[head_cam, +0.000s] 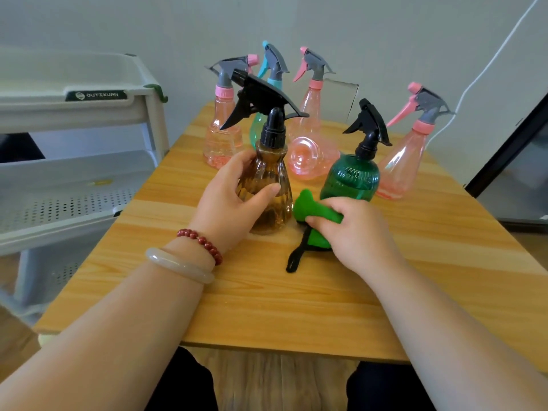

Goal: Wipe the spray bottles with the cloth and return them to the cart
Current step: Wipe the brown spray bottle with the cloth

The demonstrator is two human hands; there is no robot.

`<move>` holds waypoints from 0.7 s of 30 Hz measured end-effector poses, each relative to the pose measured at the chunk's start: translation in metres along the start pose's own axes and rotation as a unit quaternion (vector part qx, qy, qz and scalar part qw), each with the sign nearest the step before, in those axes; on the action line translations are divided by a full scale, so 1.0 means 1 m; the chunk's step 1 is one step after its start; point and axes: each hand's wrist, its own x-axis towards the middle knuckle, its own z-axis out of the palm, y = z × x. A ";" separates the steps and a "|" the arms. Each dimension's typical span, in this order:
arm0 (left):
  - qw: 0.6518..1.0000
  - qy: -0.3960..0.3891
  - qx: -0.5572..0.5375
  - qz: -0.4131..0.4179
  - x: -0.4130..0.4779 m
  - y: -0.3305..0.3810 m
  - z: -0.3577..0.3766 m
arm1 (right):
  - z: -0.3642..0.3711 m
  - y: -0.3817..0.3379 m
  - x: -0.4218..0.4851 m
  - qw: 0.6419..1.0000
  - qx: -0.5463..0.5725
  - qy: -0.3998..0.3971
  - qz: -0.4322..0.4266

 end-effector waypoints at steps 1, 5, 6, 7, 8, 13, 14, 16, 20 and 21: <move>1.000 -0.001 0.001 0.001 0.000 0.000 0.000 | -0.004 -0.002 0.001 0.999 0.048 0.025 -0.004; 1.000 -0.005 -0.001 0.021 0.001 0.000 0.002 | -0.020 -0.022 0.009 0.981 0.137 0.128 -0.047; 1.000 -0.003 -0.002 0.024 0.001 0.000 0.003 | -0.024 -0.029 0.012 0.976 0.140 0.151 -0.065; 1.000 0.003 -0.004 0.026 0.001 0.000 0.003 | -0.027 -0.036 0.015 0.971 0.146 0.170 -0.078; 1.000 0.011 -0.006 0.028 0.002 0.000 0.003 | -0.030 -0.043 0.018 0.966 0.153 0.186 -0.088; 0.989 0.091 -0.114 0.019 0.001 0.005 -0.002 | -0.041 -0.074 0.036 0.938 0.070 0.263 -0.216; 0.982 0.121 -0.142 0.025 0.000 0.008 -0.005 | -0.041 -0.079 0.040 0.928 0.044 0.274 -0.249; 0.971 0.174 -0.150 0.070 0.000 0.016 -0.012 | -0.040 -0.087 0.048 0.912 0.010 0.279 -0.299; 0.960 0.182 -0.161 0.141 0.013 0.044 -0.027 | -0.030 -0.104 0.056 0.919 -0.021 0.189 -0.344; 0.960 0.173 -0.167 0.141 0.018 0.050 -0.030 | -0.025 -0.104 0.056 0.927 -0.014 0.152 -0.343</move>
